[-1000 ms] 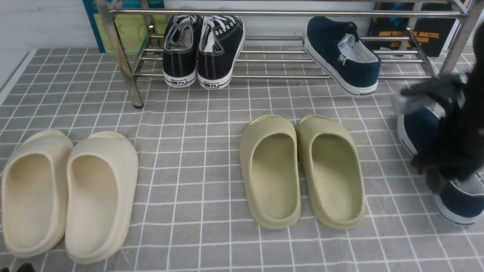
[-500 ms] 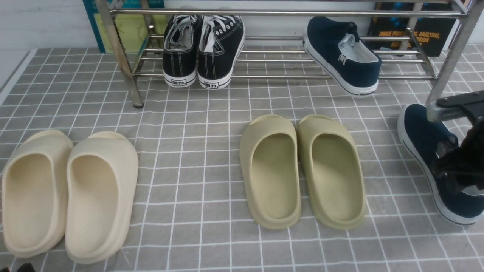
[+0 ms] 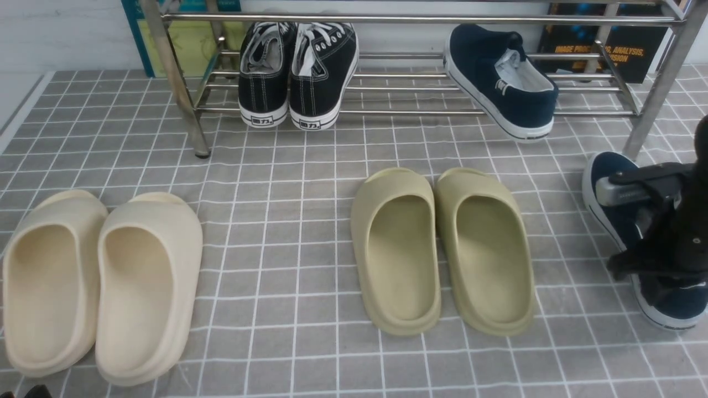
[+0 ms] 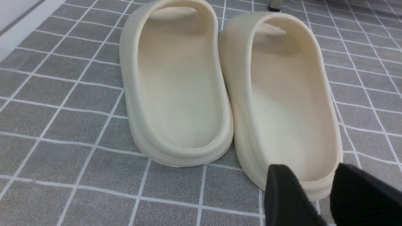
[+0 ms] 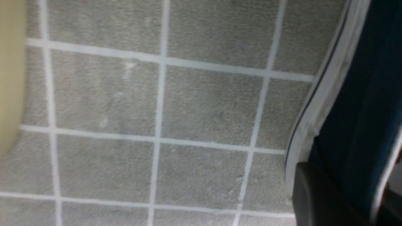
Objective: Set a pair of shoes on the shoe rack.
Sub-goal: Use the right arm to grab the shoe closest to it, then use the right arm to put a shoe into the shoe rack
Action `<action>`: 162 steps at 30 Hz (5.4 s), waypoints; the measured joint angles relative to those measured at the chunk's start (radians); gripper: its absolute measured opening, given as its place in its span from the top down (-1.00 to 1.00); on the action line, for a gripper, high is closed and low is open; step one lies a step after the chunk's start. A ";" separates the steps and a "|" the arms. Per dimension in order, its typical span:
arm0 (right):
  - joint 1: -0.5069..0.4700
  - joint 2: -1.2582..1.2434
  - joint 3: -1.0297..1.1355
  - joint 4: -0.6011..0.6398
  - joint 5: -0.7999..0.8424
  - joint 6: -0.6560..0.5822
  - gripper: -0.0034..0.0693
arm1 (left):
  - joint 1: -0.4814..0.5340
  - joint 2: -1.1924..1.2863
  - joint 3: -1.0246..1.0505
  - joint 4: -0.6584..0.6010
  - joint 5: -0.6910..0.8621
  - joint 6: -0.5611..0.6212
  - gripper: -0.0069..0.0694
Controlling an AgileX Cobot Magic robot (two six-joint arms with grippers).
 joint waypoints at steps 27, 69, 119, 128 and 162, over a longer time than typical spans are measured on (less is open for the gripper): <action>-0.001 -0.086 -0.315 0.233 0.275 -0.208 0.80 | 0.000 0.000 0.000 0.000 0.000 0.000 0.19; 0.000 0.437 -0.983 0.112 0.271 -0.338 0.80 | 0.000 0.000 0.000 0.000 0.000 0.000 0.19; -0.001 0.349 -1.082 0.161 0.209 -0.364 -0.62 | 0.000 0.000 0.000 0.000 0.000 0.000 0.19; -0.001 0.285 -1.087 0.060 0.341 -0.356 -0.14 | 0.000 0.000 0.000 0.000 0.000 0.000 0.19; -0.061 0.411 -0.834 0.159 0.056 -0.180 0.65 | 0.000 0.000 0.000 0.000 0.000 0.000 0.19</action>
